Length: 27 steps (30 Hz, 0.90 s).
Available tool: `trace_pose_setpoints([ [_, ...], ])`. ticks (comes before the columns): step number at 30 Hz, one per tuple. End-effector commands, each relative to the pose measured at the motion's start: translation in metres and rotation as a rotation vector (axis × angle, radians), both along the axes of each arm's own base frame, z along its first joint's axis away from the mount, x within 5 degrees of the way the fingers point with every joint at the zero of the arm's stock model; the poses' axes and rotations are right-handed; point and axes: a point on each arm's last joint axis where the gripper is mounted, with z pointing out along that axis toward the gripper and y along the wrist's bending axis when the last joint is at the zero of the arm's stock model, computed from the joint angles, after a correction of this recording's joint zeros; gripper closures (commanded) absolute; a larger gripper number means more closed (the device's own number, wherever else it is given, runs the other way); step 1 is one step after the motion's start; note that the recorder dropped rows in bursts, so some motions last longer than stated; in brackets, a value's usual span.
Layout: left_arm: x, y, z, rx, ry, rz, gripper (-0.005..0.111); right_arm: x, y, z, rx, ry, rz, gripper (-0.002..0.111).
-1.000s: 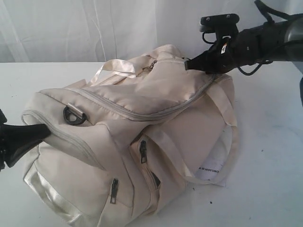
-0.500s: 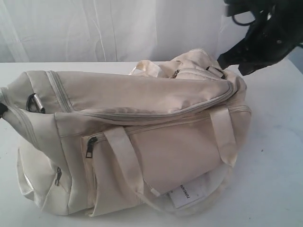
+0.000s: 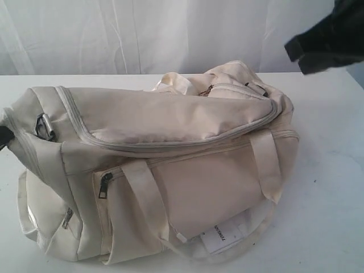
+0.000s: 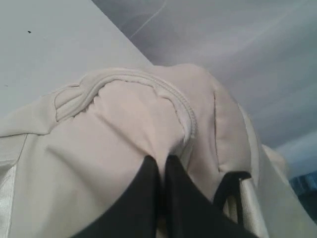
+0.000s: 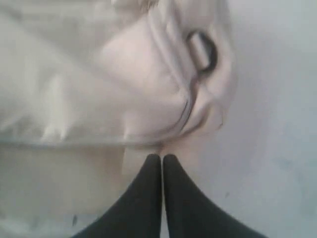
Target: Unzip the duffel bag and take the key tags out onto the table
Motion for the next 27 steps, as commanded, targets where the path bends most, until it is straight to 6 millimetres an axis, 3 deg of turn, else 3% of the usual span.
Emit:
trace_pose_setpoints([
  [1, -0.002, -0.007, 0.006, 0.048, -0.076, -0.093, 0.107, 0.03, 0.007, -0.002, 0.044, -0.186, -0.032, 0.085],
  [6, -0.003, -0.01, 0.011, 0.031, -0.135, -0.129, 0.107, 0.066, 0.02, -0.037, 0.061, -0.144, -0.07, 0.039],
  [8, -0.004, -0.012, 0.012, 0.041, -0.147, -0.152, 0.107, 0.079, 0.025, -0.055, 0.064, -0.103, -0.093, 0.031],
  [13, -0.006, -0.016, 0.01, 0.088, -0.145, -0.21, 0.107, 0.106, 0.035, -0.104, 0.028, -0.022, -0.108, 0.031],
  [23, -0.008, -0.018, 0.008, 0.122, -0.143, -0.251, 0.107, 0.126, 0.041, -0.162, -0.05, 0.095, -0.104, 0.031],
  [25, -0.008, -0.018, 0.008, 0.122, -0.143, -0.251, 0.107, 0.125, 0.041, -0.17, -0.067, 0.136, -0.101, 0.036],
  [27, -0.008, -0.018, 0.008, 0.121, -0.144, -0.249, 0.107, 0.122, 0.04, -0.175, -0.091, 0.185, -0.094, 0.048],
])
